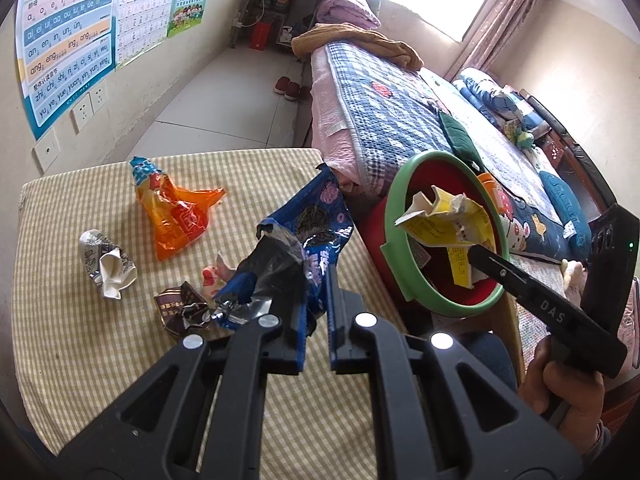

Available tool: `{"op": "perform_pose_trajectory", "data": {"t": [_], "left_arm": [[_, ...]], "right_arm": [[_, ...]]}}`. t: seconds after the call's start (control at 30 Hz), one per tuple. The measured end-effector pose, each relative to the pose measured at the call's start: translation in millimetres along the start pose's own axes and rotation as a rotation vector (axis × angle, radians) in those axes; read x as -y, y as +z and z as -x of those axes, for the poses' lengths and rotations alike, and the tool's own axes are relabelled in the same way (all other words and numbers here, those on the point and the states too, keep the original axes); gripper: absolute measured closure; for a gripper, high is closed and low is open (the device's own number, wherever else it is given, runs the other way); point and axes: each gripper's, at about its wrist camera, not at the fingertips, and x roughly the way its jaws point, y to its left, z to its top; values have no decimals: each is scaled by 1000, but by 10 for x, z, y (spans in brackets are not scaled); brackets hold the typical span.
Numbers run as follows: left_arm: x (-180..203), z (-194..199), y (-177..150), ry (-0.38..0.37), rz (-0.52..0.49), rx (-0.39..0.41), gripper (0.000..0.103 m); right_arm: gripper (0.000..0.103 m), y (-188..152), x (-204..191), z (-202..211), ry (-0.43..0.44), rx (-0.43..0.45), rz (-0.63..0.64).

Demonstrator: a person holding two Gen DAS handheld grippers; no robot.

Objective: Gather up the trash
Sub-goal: 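Carry the yellow wrapper and blue Oreo wrapper over the red bucket with both tools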

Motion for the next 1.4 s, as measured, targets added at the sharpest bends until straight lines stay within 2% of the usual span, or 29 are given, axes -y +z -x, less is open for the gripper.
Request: {"op": "perform_pose_trajectory", "data": {"t": [0.57, 1.03, 1.4], "left_arm": [[716, -336, 133, -85, -106, -33, 96], [1255, -650, 197, -132, -182, -66, 96], [1412, -860, 222, -135, -199, -94, 95]], "right_arm": [[73, 90, 801, 321, -103, 63, -104], [73, 78, 1202, 403, -152, 75, -146], [72, 22, 1311, 340, -146, 57, -165]]}}
